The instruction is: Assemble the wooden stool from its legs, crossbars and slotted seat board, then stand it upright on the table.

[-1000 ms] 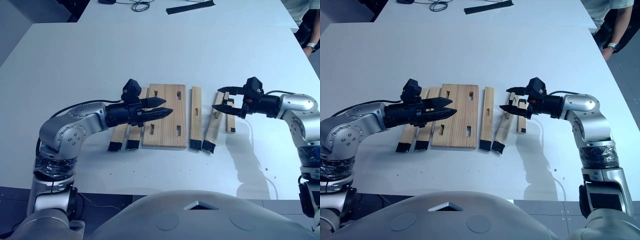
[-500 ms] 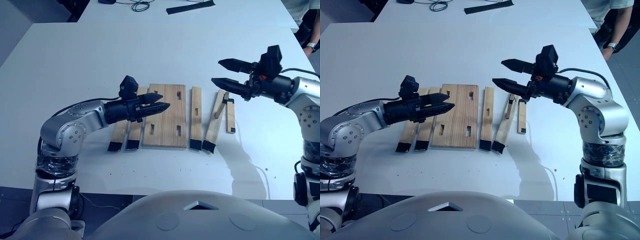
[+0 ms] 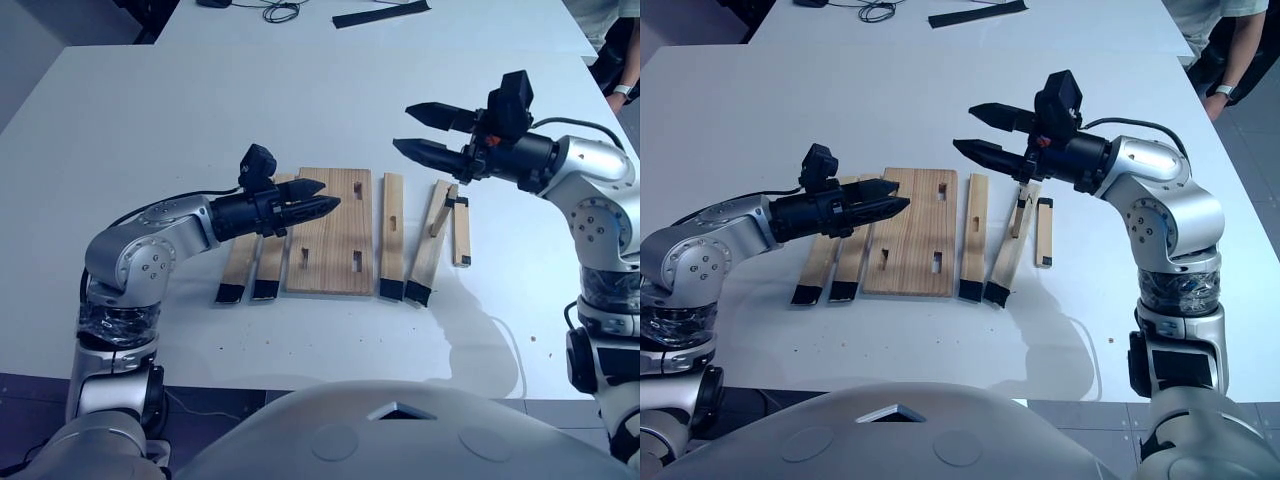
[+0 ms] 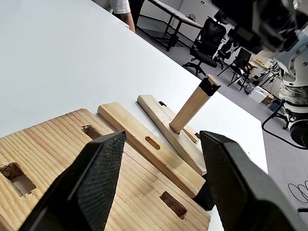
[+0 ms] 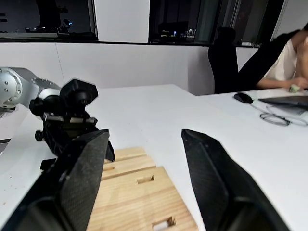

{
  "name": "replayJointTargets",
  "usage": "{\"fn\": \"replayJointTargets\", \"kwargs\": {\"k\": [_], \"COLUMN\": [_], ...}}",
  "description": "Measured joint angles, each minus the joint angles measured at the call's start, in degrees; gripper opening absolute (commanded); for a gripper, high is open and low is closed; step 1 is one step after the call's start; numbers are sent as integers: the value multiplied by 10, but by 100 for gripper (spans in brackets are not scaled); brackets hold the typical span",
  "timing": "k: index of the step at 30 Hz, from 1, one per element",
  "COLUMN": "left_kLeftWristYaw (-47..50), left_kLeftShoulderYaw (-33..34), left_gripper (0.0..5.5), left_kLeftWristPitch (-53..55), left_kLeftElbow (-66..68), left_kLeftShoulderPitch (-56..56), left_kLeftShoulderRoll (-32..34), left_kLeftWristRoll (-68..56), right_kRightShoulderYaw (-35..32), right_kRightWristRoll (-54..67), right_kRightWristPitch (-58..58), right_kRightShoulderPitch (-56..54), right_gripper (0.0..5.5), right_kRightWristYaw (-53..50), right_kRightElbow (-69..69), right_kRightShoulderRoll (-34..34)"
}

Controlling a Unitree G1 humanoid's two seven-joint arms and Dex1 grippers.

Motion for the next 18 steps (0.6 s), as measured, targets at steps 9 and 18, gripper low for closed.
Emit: {"fn": "replayJointTargets", "kwargs": {"k": [9,18], "left_kLeftWristYaw": [2,-4], "left_kLeftShoulderYaw": [-1,-2], "left_gripper": [283,283], "left_kLeftWristPitch": [3,9], "left_kLeftElbow": [7,8], "left_kLeftShoulderPitch": [-5,-12], "left_kLeftShoulderRoll": [-3,-3], "left_kLeftWristRoll": [0,0], "right_kRightShoulderYaw": [66,54], "right_kRightWristRoll": [-83,-55], "right_kRightWristPitch": [-114,-111], "right_kRightShoulderPitch": [60,59], "right_gripper": [280,280], "right_kRightWristYaw": [68,61], "right_kRightElbow": [101,106], "right_kRightShoulderRoll": [-18,-10]}}
